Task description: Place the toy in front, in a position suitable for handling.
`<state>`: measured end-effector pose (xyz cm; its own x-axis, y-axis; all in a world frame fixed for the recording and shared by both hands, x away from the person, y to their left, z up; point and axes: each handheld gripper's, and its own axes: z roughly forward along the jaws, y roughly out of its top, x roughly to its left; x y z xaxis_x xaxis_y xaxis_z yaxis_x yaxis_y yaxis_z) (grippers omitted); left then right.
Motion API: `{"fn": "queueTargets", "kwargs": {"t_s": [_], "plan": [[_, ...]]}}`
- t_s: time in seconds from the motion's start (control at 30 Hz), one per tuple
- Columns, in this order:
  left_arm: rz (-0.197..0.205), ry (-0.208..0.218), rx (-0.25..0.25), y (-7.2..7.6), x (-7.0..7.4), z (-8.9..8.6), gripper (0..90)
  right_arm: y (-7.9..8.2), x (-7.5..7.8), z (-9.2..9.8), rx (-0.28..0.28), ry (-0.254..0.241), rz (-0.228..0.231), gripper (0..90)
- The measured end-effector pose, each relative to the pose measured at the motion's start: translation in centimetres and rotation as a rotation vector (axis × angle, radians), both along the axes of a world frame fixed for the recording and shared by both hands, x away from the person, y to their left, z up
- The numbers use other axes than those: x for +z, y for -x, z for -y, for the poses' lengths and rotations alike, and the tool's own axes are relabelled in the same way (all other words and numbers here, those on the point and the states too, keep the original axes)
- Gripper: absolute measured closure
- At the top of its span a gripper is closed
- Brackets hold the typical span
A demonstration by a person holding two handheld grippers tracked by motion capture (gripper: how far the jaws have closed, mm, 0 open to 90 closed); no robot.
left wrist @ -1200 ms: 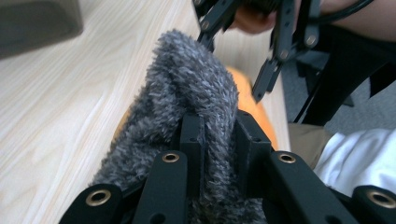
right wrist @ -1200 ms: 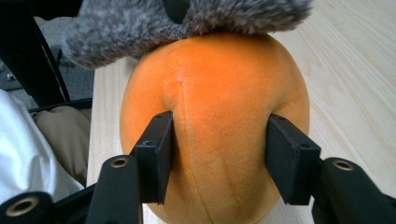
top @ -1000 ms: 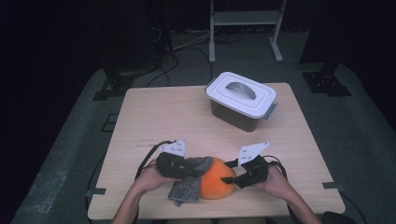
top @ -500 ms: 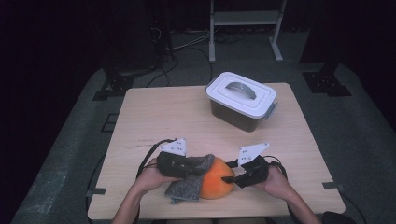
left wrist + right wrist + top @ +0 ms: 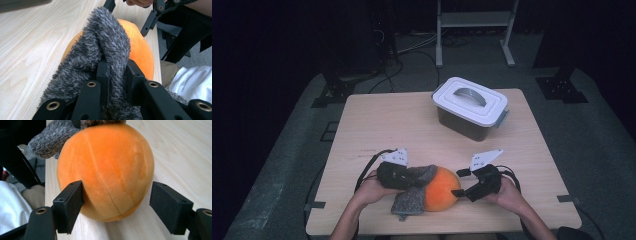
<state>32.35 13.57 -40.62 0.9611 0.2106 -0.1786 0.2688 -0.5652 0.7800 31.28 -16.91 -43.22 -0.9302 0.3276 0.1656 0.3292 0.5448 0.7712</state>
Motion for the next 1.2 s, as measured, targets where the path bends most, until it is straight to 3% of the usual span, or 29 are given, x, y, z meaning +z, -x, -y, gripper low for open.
{"fn": "queueTargets", "kwargs": {"t_s": [0.17,0.33,0.43,0.5,0.53,0.6,0.67,0.77,0.83,0.9,1.07,1.17,1.2], "plan": [[0.000,0.025,-0.002,0.1,0.2,0.2,75.5,-0.2,-0.2,-0.2,0.017,-0.010,-0.029,43.8],[0.062,0.042,-0.021,0.9,2.1,0.8,75.5,0.6,1.0,-0.3,0.036,0.004,0.089,55.1],[0.086,0.051,-0.004,1.0,2.5,0.8,75.4,1.1,2.0,-0.4,0.046,0.012,0.168,56.2],[0.071,0.063,0.001,0.8,2.3,0.7,75.4,1.1,2.3,-0.2,0.044,-0.005,0.183,56.2],[0.065,0.055,0.003,0.7,2.1,0.7,75.4,1.0,2.3,-0.1,0.038,-0.007,0.172,55.9],[0.060,0.001,0.005,0.6,1.3,0.8,75.5,0.8,1.9,-0.2,0.029,0.010,0.158,51.6],[0.028,0.006,0.005,0.4,0.8,0.7,75.5,0.5,1.6,-0.1,0.026,0.011,0.124,43.2],[0.034,-0.014,0.000,0.5,0.7,0.8,75.6,0.2,1.4,0.1,0.005,0.003,0.091,35.5],[0.035,-0.018,-0.004,0.5,0.8,0.9,75.6,0.1,1.1,0.1,-0.003,-0.003,0.078,36.2],[0.043,-0.018,-0.006,0.5,1.0,0.9,75.6,0.2,1.0,-0.1,-0.006,-0.007,0.076,42.5],[0.065,0.010,-0.028,1.1,2.5,1.2,75.6,1.4,1.7,-1.0,0.053,0.028,0.200,51.9],[0.077,0.034,-0.044,1.5,3.3,1.6,75.6,2.1,1.5,-1.9,0.104,0.052,0.236,52.9],[0.083,0.022,-0.045,1.5,3.3,1.6,75.6,2.3,1.5,-2.2,0.118,0.061,0.242,52.9]]}}
